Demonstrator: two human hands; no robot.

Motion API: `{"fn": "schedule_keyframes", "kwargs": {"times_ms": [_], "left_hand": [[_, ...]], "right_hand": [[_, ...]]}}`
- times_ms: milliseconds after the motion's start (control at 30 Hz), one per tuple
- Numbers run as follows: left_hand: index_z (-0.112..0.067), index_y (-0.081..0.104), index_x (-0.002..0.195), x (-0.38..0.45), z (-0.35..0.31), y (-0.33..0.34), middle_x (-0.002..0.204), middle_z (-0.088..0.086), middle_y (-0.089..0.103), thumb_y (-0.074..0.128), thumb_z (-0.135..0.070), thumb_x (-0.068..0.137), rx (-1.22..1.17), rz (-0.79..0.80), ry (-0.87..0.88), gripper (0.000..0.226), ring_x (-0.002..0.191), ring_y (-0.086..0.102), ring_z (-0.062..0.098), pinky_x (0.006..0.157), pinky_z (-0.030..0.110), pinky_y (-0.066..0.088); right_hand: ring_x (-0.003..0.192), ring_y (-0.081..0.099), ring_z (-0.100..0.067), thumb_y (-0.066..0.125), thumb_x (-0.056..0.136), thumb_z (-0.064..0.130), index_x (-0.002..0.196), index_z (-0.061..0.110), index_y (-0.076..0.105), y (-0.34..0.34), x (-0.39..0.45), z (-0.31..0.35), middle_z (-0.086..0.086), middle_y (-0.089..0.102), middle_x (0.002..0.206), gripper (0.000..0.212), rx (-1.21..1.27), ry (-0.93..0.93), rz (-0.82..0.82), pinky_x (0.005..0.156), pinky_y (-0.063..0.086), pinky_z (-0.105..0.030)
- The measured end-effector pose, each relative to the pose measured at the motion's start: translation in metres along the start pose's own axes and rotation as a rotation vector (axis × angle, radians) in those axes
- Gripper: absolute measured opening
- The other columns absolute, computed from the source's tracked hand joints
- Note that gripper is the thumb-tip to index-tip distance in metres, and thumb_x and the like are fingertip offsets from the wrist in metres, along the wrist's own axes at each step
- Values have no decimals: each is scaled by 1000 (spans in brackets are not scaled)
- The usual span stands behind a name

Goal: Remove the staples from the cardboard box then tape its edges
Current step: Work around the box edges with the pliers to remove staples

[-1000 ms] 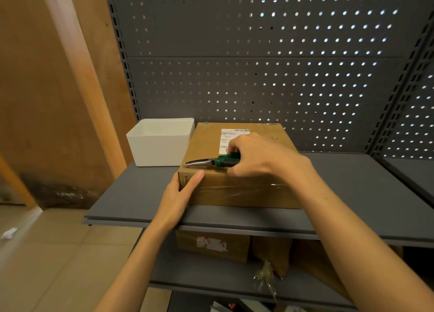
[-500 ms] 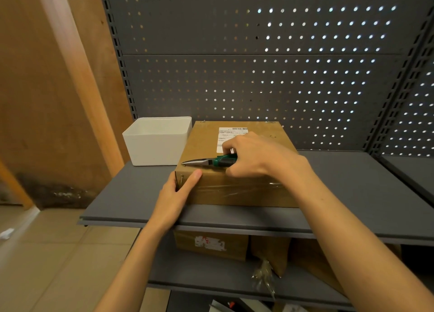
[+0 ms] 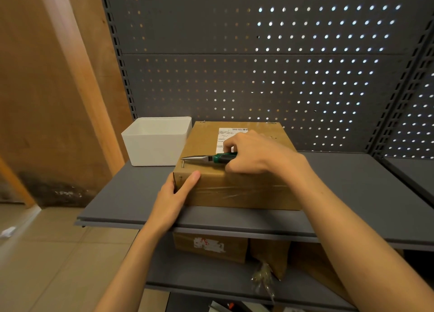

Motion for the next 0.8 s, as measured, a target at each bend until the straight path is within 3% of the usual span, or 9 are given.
{"fn": "schedule_keyframes", "kwargs": {"times_ms": [200, 500, 667, 800], "left_hand": [[-39, 41, 124, -1, -2, 0, 110, -25, 55, 49, -63, 68, 9, 1, 5, 61, 96, 54, -9, 67, 3, 39], [-39, 39, 122, -1, -1, 1, 111, -24, 53, 50, -61, 70, -9, 8, -18, 58, 99, 52, -4, 74, 11, 37], [-44, 39, 108, 0, 3, 1, 107, -25, 50, 49, -61, 73, -32, 3, -59, 40, 97, 50, -4, 73, 15, 37], [-45, 45, 98, 1, 3, 0, 104, -25, 51, 50, -62, 73, -46, -11, -64, 31, 93, 51, -6, 71, 14, 36]], "right_hand": [[70, 47, -11, 58, 71, 31, 75, 29, 53, 2, 8, -8, 9, 51, 79, 7, 52, 9, -13, 52, 29, -23], [67, 49, -11, 60, 75, 32, 77, 29, 54, 3, 14, -16, 2, 57, 85, 8, 123, 2, -54, 58, 44, -28], [63, 46, -13, 61, 77, 37, 73, 30, 49, -3, 14, -18, 5, 54, 75, 14, 160, 19, -126, 51, 28, -26], [62, 45, -15, 62, 74, 35, 84, 24, 56, -9, 19, -19, 8, 49, 69, 16, 174, 62, -216, 49, 25, -25]]}}
Point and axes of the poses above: each hand's wrist, its own x-axis towards the middle knuckle, its own y-axis out of the palm, z = x × y, the point moved 8 cm from there along x, towards the middle knuckle
